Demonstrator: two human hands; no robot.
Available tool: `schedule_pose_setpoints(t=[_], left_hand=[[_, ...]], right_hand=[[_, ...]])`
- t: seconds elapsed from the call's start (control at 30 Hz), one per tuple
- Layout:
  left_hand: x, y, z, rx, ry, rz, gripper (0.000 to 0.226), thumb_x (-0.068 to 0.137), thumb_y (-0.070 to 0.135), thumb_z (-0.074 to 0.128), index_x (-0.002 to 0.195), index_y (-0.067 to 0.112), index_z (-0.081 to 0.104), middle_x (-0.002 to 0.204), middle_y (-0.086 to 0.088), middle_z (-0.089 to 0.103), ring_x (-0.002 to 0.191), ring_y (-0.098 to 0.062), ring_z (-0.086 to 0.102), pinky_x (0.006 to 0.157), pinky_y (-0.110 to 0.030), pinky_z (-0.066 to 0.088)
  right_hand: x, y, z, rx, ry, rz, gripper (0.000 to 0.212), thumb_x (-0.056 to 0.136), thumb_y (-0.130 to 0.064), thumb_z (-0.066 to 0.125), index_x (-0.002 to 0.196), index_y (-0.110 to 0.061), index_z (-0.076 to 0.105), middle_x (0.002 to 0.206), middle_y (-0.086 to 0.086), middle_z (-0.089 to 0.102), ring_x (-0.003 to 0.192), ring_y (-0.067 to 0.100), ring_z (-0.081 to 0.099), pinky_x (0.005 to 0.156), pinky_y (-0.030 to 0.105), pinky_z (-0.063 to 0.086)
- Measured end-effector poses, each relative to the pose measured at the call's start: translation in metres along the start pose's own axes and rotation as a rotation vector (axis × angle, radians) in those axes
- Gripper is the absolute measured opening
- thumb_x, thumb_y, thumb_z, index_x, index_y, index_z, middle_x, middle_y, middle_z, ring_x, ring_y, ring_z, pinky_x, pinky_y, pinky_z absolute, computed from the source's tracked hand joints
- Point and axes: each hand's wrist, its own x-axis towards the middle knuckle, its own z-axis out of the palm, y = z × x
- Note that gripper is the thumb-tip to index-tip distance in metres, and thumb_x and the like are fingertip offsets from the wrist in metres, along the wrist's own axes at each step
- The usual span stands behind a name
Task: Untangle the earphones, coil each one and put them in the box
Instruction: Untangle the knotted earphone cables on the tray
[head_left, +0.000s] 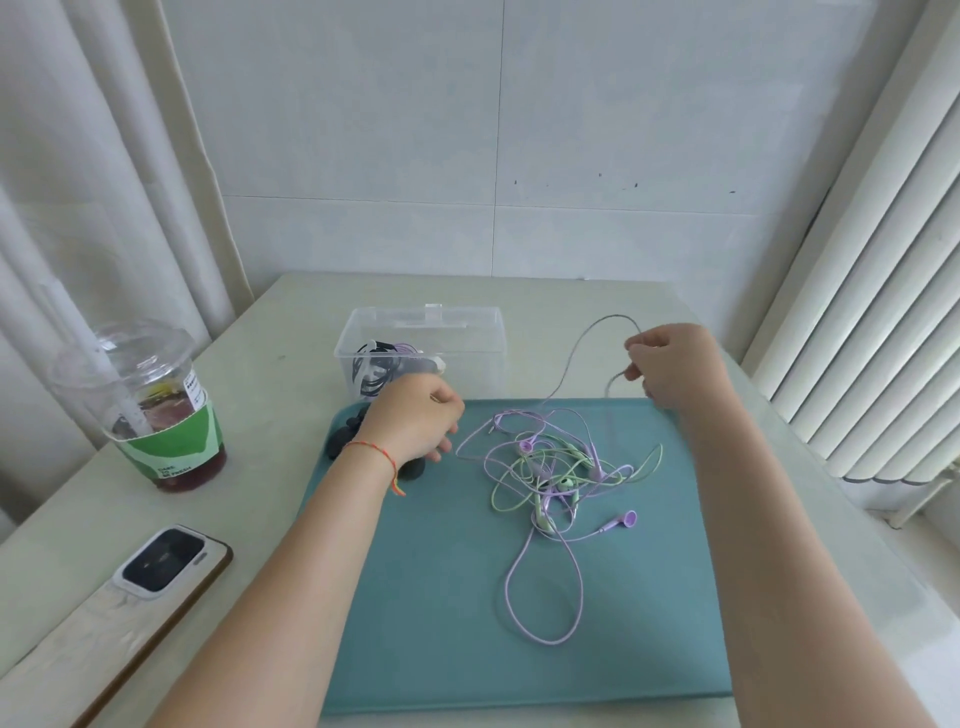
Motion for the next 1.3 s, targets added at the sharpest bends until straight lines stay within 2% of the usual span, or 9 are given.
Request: schedule_pose_setpoints(t=[0.23,0.37,0.5,0.6,0.77,0.87,0.97,1.17,1.3], left_hand=[[-0.001,0.018,0.015,0.601,-0.28,-0.071,0.031,0.083,0.034,0.061,0.069,0.006,0.061,0.056,-0.009,0.061,0.039,-0.021,0.047,0.044,-0.021,0.045],[0.007,0.02,0.017,0.75,-0.181,0.013,0.02,0.083,0.018,0.058,0.065,0.01,0.062,0.054,-0.005,0.058,0.049,-0.024,0.052,0.052,-0.025,0.046],[0.01,0.031,0.007,-0.145,0.194,0.101,0.014,0.09,0.009,0.05,0.077,0.012,0.054,0.066,-0.005,0.064,0.061,-0.024,0.063,0.063,-0.033,0.054],[-0.002,0.057,-0.007,-0.604,0.08,0.196,0.006,0.096,0.009,0.054,0.09,0.01,0.053,0.064,-0.005,0.064,0.052,-0.019,0.061,0.06,-0.033,0.057],[-0.008,0.087,-0.019,-0.421,-0.057,0.319,0.006,0.091,0.015,0.065,0.085,0.013,0.063,0.054,-0.004,0.057,0.047,-0.016,0.054,0.054,-0.026,0.051],[-0.006,0.093,-0.019,-0.34,-0.165,0.306,0.009,0.089,0.019,0.069,0.088,0.011,0.065,0.049,0.002,0.051,0.045,-0.016,0.051,0.06,-0.031,0.053],[-0.003,0.087,-0.018,-0.388,-0.179,0.234,0.015,0.089,0.023,0.068,0.088,0.01,0.062,0.055,0.003,0.042,0.039,-0.012,0.039,0.055,-0.03,0.052],[-0.011,0.039,-0.018,-0.537,-0.305,0.085,0.02,0.094,0.015,0.056,0.078,0.009,0.065,0.057,-0.002,0.053,0.053,-0.016,0.05,0.071,-0.033,0.049],[-0.016,0.019,-0.018,-0.653,-0.262,0.043,0.018,0.095,0.011,0.053,0.085,0.007,0.067,0.062,-0.006,0.062,0.059,-0.018,0.06,0.071,-0.032,0.051]], right_hand=[[-0.002,-0.004,-0.006,0.019,-0.03,-0.016,0.024,0.09,-0.009,0.049,0.074,-0.013,0.066,0.062,0.003,0.062,0.048,0.017,0.042,0.052,0.025,0.034],[-0.008,-0.012,-0.003,-0.082,-0.089,-0.076,0.022,0.088,-0.013,0.053,0.089,-0.002,0.071,0.075,0.013,0.067,0.056,0.021,0.048,0.061,0.029,0.041],[-0.021,-0.027,-0.004,-0.286,-0.309,-0.162,0.019,0.087,-0.015,0.058,0.089,-0.002,0.072,0.078,0.016,0.068,0.056,0.021,0.052,0.056,0.025,0.043],[-0.041,-0.04,-0.007,-0.555,-0.509,-0.229,0.023,0.087,-0.027,0.062,0.083,-0.007,0.072,0.067,0.007,0.067,0.049,0.015,0.053,0.05,0.021,0.043],[-0.055,-0.065,-0.006,-0.376,-0.048,-0.472,0.019,0.089,-0.023,0.058,0.106,-0.015,0.055,0.087,0.001,0.057,0.081,0.023,0.054,0.064,0.03,0.037],[-0.051,-0.077,-0.003,-0.312,-0.163,-0.578,0.039,0.09,-0.013,0.053,0.127,-0.026,0.05,0.088,0.0,0.055,0.083,0.02,0.053,0.07,0.03,0.04],[-0.041,-0.079,0.006,-0.425,-0.201,-0.548,0.016,0.093,-0.019,0.055,0.101,-0.019,0.069,0.084,-0.001,0.06,0.079,0.02,0.054,0.068,0.029,0.043],[-0.025,-0.072,0.005,-0.111,0.282,-0.37,0.021,0.095,-0.018,0.048,0.098,-0.009,0.067,0.089,0.009,0.066,0.078,0.026,0.055,0.062,0.029,0.037],[-0.028,-0.065,0.007,-0.381,0.158,-0.346,0.027,0.091,-0.01,0.045,0.111,-0.009,0.064,0.104,0.011,0.067,0.092,0.032,0.059,0.07,0.034,0.047]])
